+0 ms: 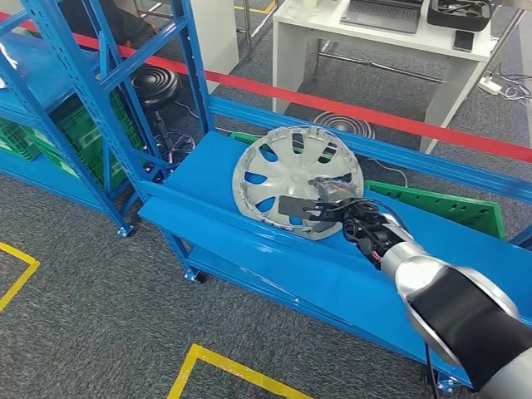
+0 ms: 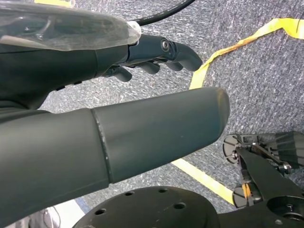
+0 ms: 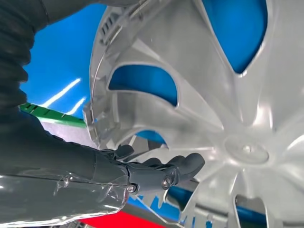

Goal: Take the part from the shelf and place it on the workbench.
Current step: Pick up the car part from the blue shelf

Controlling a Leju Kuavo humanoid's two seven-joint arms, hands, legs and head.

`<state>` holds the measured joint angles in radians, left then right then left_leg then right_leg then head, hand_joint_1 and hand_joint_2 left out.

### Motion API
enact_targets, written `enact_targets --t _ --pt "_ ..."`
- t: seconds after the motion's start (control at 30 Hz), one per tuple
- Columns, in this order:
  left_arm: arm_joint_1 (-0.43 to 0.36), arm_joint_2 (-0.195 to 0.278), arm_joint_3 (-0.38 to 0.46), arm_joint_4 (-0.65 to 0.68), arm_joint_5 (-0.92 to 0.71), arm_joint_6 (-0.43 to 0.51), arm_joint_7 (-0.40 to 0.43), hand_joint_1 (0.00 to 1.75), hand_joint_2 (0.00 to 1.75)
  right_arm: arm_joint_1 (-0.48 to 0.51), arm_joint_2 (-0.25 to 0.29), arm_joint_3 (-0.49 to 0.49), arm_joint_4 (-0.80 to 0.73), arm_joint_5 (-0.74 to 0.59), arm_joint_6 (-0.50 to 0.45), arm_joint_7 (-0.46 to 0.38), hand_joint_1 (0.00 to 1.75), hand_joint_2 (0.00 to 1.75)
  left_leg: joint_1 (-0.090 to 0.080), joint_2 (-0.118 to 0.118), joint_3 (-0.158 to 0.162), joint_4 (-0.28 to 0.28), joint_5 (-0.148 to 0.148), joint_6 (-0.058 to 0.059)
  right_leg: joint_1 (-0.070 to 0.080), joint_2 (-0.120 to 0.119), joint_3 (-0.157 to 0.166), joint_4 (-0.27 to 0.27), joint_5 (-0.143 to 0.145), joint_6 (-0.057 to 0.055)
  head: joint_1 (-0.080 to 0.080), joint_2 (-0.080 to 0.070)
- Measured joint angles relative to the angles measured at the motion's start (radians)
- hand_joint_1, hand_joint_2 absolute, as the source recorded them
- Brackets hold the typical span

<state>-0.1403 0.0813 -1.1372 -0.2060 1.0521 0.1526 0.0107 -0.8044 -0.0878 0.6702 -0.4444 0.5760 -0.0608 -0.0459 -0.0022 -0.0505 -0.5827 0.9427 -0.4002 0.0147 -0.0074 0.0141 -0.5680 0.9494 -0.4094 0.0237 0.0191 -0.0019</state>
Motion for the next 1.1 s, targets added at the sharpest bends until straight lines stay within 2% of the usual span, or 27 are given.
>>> enact_targets --t 0.43,1.1 --pt "0.001 0.000 0.000 0.000 0.013 0.000 0.000 0.00 0.00 0.002 0.002 0.029 0.024 -0.027 0.038 0.007 0.00 1.75 0.000 0.000 0.000 0.000 0.000 0.000 0.000 0.000 0.000 0.000 0.000 0.000 0.000 0.000" --pt "-0.002 -0.010 0.000 0.000 0.006 -0.005 0.002 0.00 0.00 0.013 -0.026 0.041 0.031 -0.056 0.080 0.010 0.00 1.75 0.000 0.000 0.000 0.000 0.000 0.000 0.000 0.001 -0.001 0.000 0.000 0.000 0.000 0.000"
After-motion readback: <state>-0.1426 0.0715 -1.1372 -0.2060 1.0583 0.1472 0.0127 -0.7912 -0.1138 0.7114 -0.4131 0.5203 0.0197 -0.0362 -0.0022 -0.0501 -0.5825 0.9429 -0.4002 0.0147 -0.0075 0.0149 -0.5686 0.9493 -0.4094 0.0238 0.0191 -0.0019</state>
